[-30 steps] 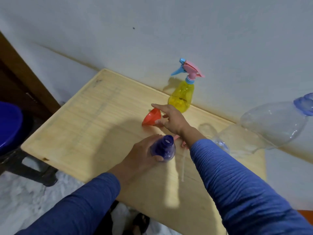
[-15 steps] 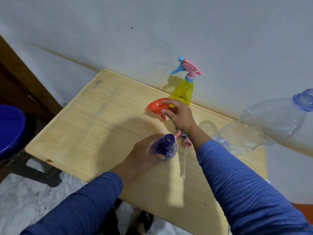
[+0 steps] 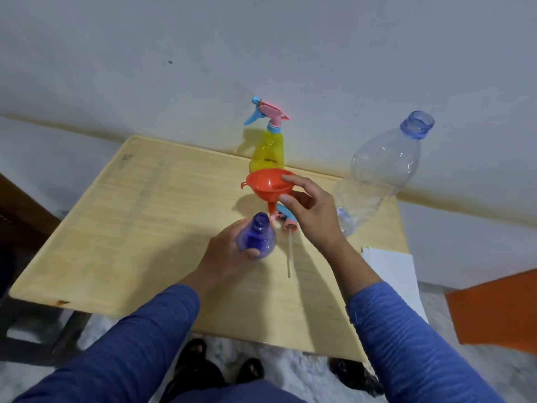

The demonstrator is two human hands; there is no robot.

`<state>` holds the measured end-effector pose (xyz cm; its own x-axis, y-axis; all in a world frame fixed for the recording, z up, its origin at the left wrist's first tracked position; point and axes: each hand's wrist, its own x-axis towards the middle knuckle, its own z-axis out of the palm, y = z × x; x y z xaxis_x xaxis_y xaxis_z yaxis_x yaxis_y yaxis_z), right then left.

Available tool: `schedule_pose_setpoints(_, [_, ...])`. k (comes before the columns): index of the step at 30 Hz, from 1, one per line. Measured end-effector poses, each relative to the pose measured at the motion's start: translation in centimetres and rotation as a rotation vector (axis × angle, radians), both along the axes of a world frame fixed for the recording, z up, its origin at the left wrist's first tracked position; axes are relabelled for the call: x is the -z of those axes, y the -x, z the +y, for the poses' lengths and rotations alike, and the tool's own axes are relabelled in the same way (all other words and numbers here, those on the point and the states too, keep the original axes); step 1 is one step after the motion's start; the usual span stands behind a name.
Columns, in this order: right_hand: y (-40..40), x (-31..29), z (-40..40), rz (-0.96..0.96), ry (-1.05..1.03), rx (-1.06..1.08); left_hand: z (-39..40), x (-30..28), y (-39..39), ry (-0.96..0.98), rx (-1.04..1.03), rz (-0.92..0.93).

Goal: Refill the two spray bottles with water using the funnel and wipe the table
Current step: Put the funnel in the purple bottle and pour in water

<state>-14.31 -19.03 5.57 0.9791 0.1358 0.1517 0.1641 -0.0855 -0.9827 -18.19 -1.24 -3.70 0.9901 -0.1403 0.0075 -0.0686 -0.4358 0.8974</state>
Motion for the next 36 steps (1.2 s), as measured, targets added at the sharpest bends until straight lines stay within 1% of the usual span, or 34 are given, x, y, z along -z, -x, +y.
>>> schedule_pose_setpoints(5, [1.6, 0.4, 0.4, 0.014, -0.04, 0.024, 0.2, -0.1, 0.0, 0.021, 0.034, -0.032])
schedule_pose_setpoints(11, [2.2, -0.6, 0.8, -0.01, -0.087, 0.045, 0.4, 0.8, 0.0, -0.007, 0.026, -0.059])
schedule_pose_setpoints(15, [2.7, 0.2, 0.9, -0.02, -0.05, -0.003, 0.5, 1.5, -0.2, -0.02, 0.015, -0.048])
schedule_pose_setpoints(20, [3.4, 1.8, 0.6, 0.038, -0.01, -0.039, 0.5, 1.2, 0.0, 0.001, -0.001, -0.03])
schedule_pose_setpoints(23, [3.7, 2.3, 0.3, 0.03, 0.023, -0.043, 0.5, 1.3, 0.0, 0.006, 0.0, -0.019])
schedule_pose_setpoints(30, [4.1, 1.4, -0.4, -0.004, 0.134, -0.028, 0.3, 1.0, 0.1, -0.015, -0.03, -0.006])
schedule_pose_setpoints(32, [4.4, 0.5, -0.4, -0.094, 0.213, 0.079, 0.3, 1.1, 0.1, -0.014, -0.037, -0.006])
schedule_pose_setpoints(36, [4.8, -1.5, -1.2, -0.49, 0.346, 0.404, 0.4, 1.4, 0.0, -0.03, -0.028, 0.007])
